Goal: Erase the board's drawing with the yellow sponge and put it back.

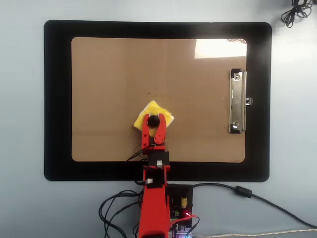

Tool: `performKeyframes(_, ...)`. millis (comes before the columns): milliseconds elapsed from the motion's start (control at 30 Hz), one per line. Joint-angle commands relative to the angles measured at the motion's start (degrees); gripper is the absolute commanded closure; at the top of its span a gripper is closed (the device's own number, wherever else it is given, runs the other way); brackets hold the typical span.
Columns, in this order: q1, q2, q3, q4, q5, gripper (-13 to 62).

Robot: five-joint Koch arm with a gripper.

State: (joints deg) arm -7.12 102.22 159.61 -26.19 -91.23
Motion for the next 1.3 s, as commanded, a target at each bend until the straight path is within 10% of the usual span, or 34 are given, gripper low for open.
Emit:
performKeyframes(0,-1.0,10.6,7.5,0.2,-0.6,57.6)
performKeyframes(167,-1.5,19.7,12.1,2.7,-0.5,57.6)
performKeyframes(533,-1.6,-18.9,-23.5,4.0,-0.9,57.6)
performKeyframes(933,-3.0,5.6,-0.1,4.2,-0.7,57.6)
performKeyframes(1267,-2.8,-23.5,-30.1,4.0,-0.6,57.6)
